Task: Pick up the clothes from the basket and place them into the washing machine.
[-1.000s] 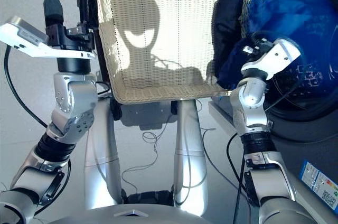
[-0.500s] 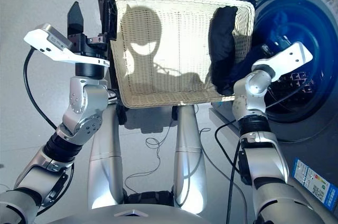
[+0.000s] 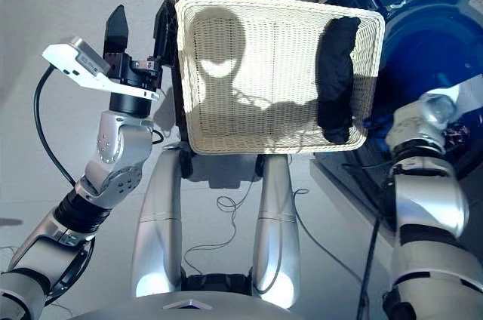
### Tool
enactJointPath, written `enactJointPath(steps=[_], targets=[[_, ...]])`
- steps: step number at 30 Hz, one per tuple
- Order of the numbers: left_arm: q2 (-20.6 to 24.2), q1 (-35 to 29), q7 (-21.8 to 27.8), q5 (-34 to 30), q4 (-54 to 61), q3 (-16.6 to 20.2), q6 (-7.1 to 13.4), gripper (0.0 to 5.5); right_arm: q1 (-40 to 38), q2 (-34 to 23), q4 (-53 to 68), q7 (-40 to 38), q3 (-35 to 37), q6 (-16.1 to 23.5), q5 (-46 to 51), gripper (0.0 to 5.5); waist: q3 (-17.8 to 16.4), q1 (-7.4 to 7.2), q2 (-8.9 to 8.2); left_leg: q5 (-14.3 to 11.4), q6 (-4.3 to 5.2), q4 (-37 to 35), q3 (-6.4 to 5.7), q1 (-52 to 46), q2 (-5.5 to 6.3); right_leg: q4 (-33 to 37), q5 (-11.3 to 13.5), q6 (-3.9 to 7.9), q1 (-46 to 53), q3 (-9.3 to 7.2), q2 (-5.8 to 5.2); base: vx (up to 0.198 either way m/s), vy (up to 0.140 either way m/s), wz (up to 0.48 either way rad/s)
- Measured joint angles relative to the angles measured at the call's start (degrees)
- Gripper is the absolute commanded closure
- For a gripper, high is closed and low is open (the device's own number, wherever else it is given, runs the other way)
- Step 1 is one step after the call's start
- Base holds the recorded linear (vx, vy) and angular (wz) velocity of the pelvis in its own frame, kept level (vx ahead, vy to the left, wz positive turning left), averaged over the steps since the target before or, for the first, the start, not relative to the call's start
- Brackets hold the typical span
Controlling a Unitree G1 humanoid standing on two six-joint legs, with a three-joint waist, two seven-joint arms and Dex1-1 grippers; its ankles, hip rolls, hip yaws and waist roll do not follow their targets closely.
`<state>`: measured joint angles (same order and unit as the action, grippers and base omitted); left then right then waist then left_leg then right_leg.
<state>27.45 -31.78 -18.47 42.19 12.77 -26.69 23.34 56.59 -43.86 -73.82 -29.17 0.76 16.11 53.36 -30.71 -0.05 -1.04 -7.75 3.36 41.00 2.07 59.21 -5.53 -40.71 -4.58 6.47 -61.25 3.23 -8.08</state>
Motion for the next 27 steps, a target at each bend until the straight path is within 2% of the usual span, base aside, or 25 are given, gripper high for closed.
enactJointPath(steps=[2,3,4,5,15,27], targets=[[0.38,-0.3,0.0,-0.02,1.22,0.0,0.0,0.0,1.06,-0.98,-0.98,0.01,-0.02,-0.85,-0.02,5.5,-0.02,0.0,0.09,0.07,-0.07,0.15,0.08,0.74,0.15,-0.12,0.05,0.03,-0.77,0.03,-0.11,0.0,0.0,0.0],[0.41,-0.39,0.0,-0.01,1.33,-0.03,-0.02,0.0,1.22,-1.33,-1.34,0.06,-0.02,-0.95,-0.01,4.34,-0.02,-0.01,0.1,0.09,-0.11,0.23,0.08,1.01,0.26,-0.28,0.02,0.08,-1.04,0.05,-0.25,0.0,0.0,0.0],[0.46,-0.31,0.0,-0.01,1.35,-0.02,-0.02,0.0,1.39,-1.68,-1.75,0.39,-0.03,-1.15,-0.01,0.3,-0.02,0.03,0.1,0.11,-0.14,0.21,0.1,1.02,0.37,-0.27,0.02,0.1,-1.06,0.07,-0.34,0.0,0.0,0.0],[0.57,-0.26,0.0,-0.01,1.35,-0.01,-0.02,0.0,1.57,-1.86,-2.17,0.6,-0.03,-1.37,0.01,0.0,-0.02,0.04,0.1,0.12,-0.17,0.21,0.11,1.04,0.45,-0.25,0.03,0.11,-1.08,0.11,-0.43,0.0,0.0,0.0],[0.74,-0.38,-0.03,0.0,1.4,-0.02,-0.01,0.0,2.94,-2.06,-3.12,0.94,-0.15,-2.04,0.27,0.0,-0.02,-0.08,0.1,0.14,-0.25,0.21,0.34,1.19,0.52,-0.19,0.11,0.29,-1.2,0.36,-0.48,0.0,0.0,0.0],[0.33,-0.41,-0.07,0.06,1.61,0.08,-0.01,0.0,2.31,-2.05,-2.24,2.11,-0.15,-1.97,2.07,0.0,-0.02,-0.07,0.09,0.11,-0.37,1.12,-0.09,2.24,0.58,-0.42,0.23,0.36,-1.67,0.09,-0.51,0.0,0.0,0.0]])
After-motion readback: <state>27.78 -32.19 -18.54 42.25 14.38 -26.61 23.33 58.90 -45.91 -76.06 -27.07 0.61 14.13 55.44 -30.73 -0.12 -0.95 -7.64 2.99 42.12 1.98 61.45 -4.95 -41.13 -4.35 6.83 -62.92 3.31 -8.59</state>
